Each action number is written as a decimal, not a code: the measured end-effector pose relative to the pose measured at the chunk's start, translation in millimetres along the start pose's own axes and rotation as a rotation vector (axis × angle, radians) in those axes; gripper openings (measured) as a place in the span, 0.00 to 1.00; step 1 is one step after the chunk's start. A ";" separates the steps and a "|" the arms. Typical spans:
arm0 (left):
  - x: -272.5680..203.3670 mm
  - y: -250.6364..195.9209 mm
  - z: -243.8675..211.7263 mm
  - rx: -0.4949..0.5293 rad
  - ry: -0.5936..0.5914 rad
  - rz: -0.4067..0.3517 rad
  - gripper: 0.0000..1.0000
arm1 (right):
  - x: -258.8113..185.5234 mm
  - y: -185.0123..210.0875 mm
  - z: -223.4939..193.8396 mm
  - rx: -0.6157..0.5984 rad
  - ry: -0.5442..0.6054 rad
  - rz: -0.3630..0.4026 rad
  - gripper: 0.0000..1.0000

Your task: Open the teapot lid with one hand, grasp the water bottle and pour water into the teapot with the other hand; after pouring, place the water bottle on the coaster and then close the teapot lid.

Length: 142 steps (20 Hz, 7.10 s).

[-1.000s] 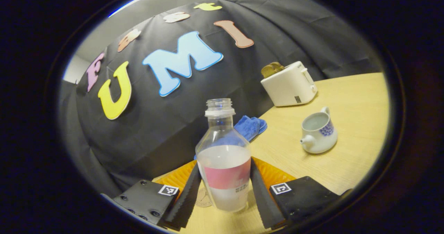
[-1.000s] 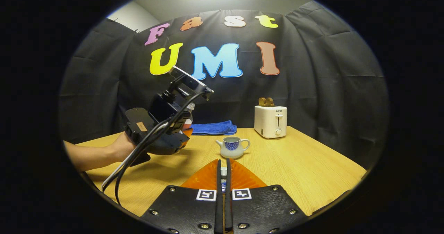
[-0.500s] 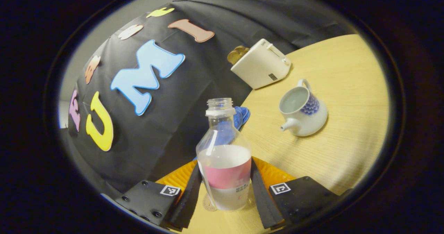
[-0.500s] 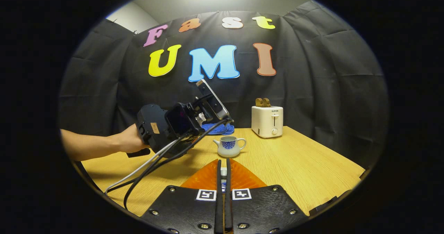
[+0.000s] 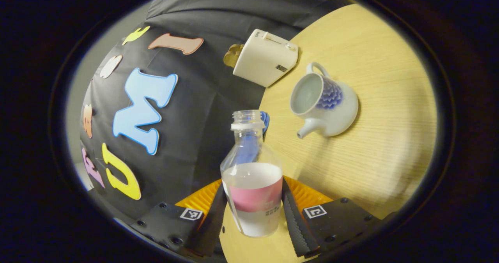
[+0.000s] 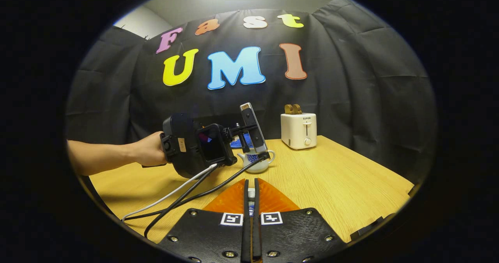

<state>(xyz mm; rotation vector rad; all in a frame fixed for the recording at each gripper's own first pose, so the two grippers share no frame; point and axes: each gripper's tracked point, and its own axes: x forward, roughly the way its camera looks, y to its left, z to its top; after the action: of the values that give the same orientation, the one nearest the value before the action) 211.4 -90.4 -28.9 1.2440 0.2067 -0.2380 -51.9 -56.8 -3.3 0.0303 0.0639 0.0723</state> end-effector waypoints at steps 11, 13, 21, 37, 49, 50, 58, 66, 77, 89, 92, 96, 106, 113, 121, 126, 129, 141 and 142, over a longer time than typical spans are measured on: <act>2.5 7.7 21.1 0.246 -0.022 0.019 0.86 | -1.6 -3.0 -2.6 0.005 0.011 -0.010 0.02; 2.7 9.3 23.1 0.277 -0.020 0.019 0.86 | -2.6 -4.3 -2.6 0.010 0.010 -0.015 0.02; 4.1 14.5 23.5 0.436 0.004 0.010 0.86 | -3.0 -3.9 1.2 0.010 -0.001 -0.017 0.02; 5.6 25.6 23.9 0.690 0.043 0.031 0.86 | -2.6 -5.3 -1.1 0.006 0.015 -0.015 0.02; 1.1 28.3 28.9 0.827 0.040 0.062 0.86 | -2.3 -5.4 -1.7 0.006 0.019 -0.017 0.02; 0.4 27.8 29.2 0.839 0.039 0.068 0.86 | -2.9 -6.0 -2.4 0.006 0.020 -0.017 0.02; -1.6 24.7 32.5 0.914 0.035 0.084 0.86 | -3.5 -8.0 -3.4 0.009 0.023 -0.017 0.02; 2.5 19.9 34.5 0.948 0.039 0.072 0.86 | -5.3 -13.8 -1.9 0.005 0.023 -0.029 0.02; 2.5 19.9 39.4 0.951 0.040 0.065 0.86 | -5.0 -13.2 -4.9 0.014 0.037 -0.027 0.02; -1.0 17.9 43.2 0.821 -0.022 0.044 0.86 | -5.7 -13.3 -5.0 0.026 0.040 -0.025 0.02; -0.1 6.5 45.1 0.730 -0.046 0.000 0.86 | -5.6 -14.7 -4.7 0.032 0.039 -0.029 0.02; 5.2 5.0 37.7 0.622 -0.068 -0.021 0.87 | -6.9 -17.0 -0.9 0.032 0.029 -0.036 0.02; 3.8 -18.1 35.8 0.147 -0.186 -0.032 0.86 | -11.5 -15.6 29.3 0.026 -0.050 -0.031 0.02; 36.4 -42.8 22.6 -0.425 -0.241 -0.046 0.87 | 5.8 -16.7 55.2 -0.010 -0.107 -0.026 0.02; 65.2 -38.6 -14.4 -0.868 -0.257 0.003 0.87 | 40.9 -0.3 57.6 -0.001 -0.081 0.020 0.02; 53.2 -25.3 -31.1 -1.142 -0.336 0.042 0.86 | 72.4 8.6 73.5 -0.030 -0.110 0.032 0.02; 50.1 -23.1 -57.9 -1.227 -0.332 0.058 0.85 | 87.3 13.8 78.3 -0.066 -0.118 0.040 0.02; 106.4 -57.0 -78.0 -1.230 -0.253 0.071 0.84 | 121.2 10.1 58.0 -0.076 -0.066 0.048 0.02; 107.3 -56.3 -76.5 -1.227 -0.254 0.078 0.85 | 122.7 8.0 56.5 -0.085 -0.065 0.043 0.02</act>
<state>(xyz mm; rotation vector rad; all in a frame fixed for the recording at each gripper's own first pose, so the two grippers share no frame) 295.8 -41.7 -134.0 0.0003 0.0509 -0.1486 73.3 -41.4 45.6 -0.0511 -0.0046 0.1171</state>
